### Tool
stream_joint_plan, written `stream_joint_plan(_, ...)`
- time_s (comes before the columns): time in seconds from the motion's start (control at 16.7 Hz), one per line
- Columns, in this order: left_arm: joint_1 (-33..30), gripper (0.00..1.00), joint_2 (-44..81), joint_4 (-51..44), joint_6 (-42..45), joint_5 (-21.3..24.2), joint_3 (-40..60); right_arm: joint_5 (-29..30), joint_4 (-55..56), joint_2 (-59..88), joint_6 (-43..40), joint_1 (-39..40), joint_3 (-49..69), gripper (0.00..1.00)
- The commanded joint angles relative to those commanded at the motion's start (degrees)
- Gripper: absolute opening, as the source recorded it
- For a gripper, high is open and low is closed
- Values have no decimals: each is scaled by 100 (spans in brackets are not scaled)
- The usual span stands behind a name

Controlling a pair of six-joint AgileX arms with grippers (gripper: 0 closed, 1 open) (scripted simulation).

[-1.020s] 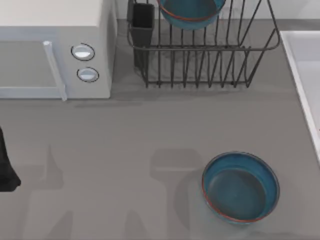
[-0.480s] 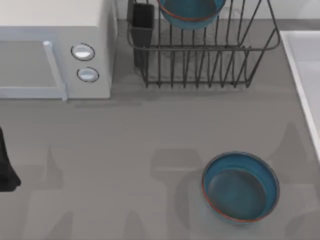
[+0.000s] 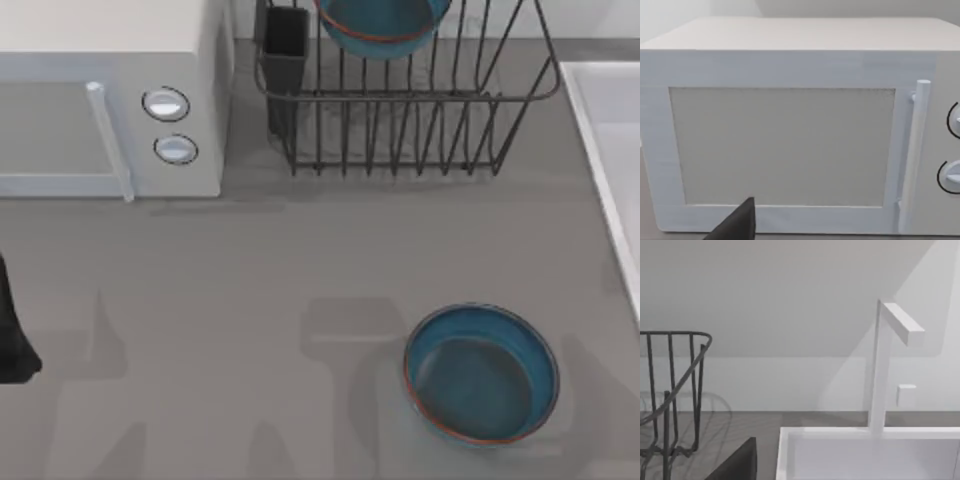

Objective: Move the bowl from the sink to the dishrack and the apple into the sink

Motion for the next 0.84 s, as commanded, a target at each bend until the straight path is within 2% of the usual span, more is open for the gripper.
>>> stream_joint_plan(0.24, 0, 100, 0, 0, 0, 0, 0, 540, -1940, -2554, -6, 570, -577, 100)
stream_joint_plan(0.42, 0, 100, 0, 0, 0, 0, 0, 885, -3083, -3939, -39, 935, -872, 100)
stream_joint_plan(0.6, 0, 100, 0, 0, 0, 0, 0, 1127, -3824, -4780, -82, 1193, -1032, 100)
stream_joint_plan(0.84, 0, 100, 0, 0, 0, 0, 0, 1217, -4079, -5074, -103, 1288, -1076, 100)
